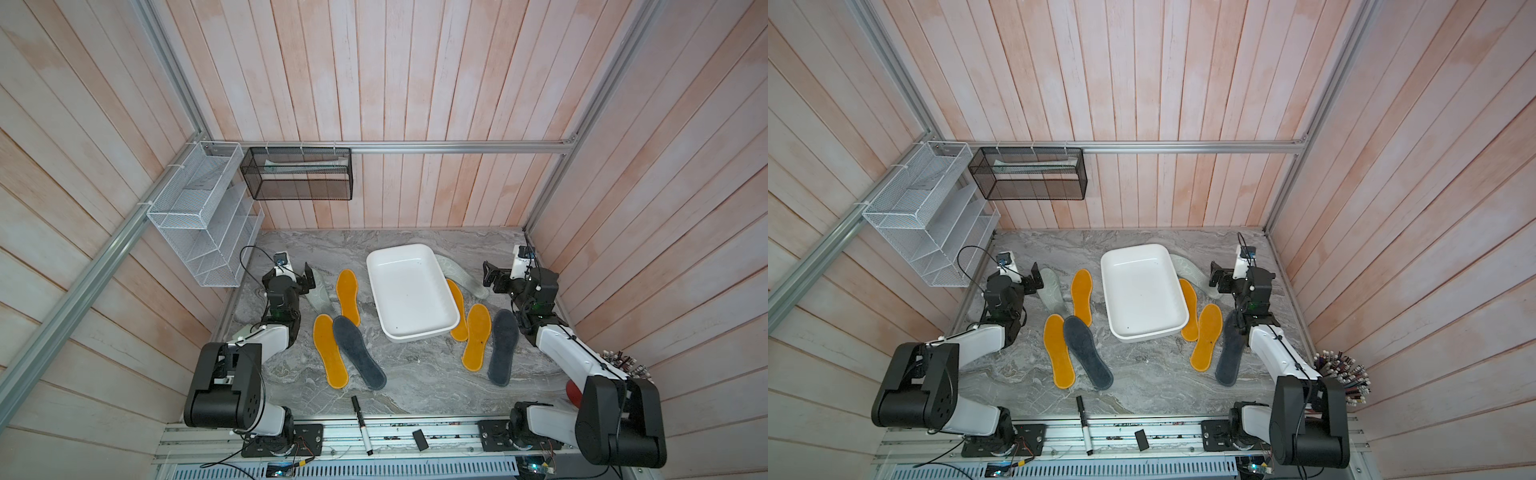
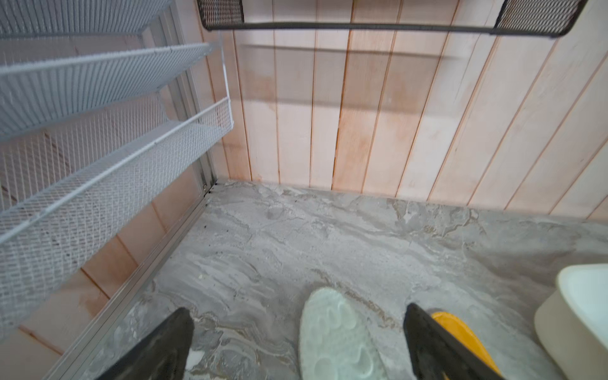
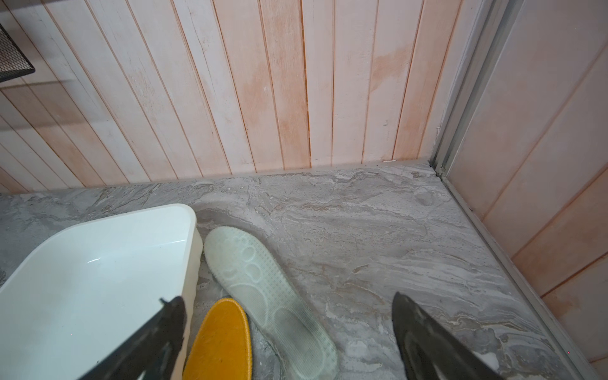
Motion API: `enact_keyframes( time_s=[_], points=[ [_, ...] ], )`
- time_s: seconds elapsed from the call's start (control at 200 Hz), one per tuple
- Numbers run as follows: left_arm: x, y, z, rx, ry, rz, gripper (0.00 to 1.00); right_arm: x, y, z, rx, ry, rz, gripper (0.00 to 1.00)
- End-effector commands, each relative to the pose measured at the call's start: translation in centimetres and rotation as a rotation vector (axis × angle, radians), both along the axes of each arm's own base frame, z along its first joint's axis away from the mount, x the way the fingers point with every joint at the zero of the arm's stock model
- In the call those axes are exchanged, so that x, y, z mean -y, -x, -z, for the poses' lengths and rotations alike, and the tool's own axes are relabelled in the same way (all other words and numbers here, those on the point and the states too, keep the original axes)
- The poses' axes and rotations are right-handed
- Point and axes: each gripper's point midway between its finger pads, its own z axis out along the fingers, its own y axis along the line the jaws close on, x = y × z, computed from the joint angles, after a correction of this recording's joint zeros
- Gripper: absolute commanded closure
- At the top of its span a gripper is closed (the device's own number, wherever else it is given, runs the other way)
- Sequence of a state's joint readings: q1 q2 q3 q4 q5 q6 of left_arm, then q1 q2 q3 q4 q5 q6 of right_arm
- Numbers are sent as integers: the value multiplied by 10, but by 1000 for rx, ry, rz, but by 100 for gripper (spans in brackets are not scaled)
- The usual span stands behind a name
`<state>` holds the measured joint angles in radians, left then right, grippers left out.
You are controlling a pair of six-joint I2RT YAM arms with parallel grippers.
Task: Put the insoles into the storage box
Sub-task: Pick up the insole from the center of the board.
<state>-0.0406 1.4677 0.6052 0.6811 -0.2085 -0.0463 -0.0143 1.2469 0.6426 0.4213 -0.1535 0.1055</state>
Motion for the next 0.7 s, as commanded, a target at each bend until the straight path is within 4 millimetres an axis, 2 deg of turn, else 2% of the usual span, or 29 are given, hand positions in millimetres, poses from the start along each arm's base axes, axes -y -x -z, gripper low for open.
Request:
enact_keyframes(
  time_s=[0.0,0.085,0.255,0.37,0.47,0.645,0.695],
  points=[
    [-1,6,19,-136,81,-43,0,-12,1,-7,-35,-14,-38,1],
    [-1,2,15,-198,150,-80,0,-17,-1,-9,-59,-12,-51,2],
    [8,-11,20,-375,199,-86,0,-36,-6,-17,-125,-8,-114,2],
    [16,-15,34,-509,301,-111,0,-44,-13,-30,-140,-8,-130,2],
    [26,-13,56,-638,417,-140,0,-52,-18,-38,-146,-9,-148,1],
    [50,-4,92,-826,557,-124,0,-70,-21,-37,-171,-1,-196,2],
    [52,-1,98,-861,575,-137,0,-76,-21,-35,-174,0,-209,2]
  ],
)
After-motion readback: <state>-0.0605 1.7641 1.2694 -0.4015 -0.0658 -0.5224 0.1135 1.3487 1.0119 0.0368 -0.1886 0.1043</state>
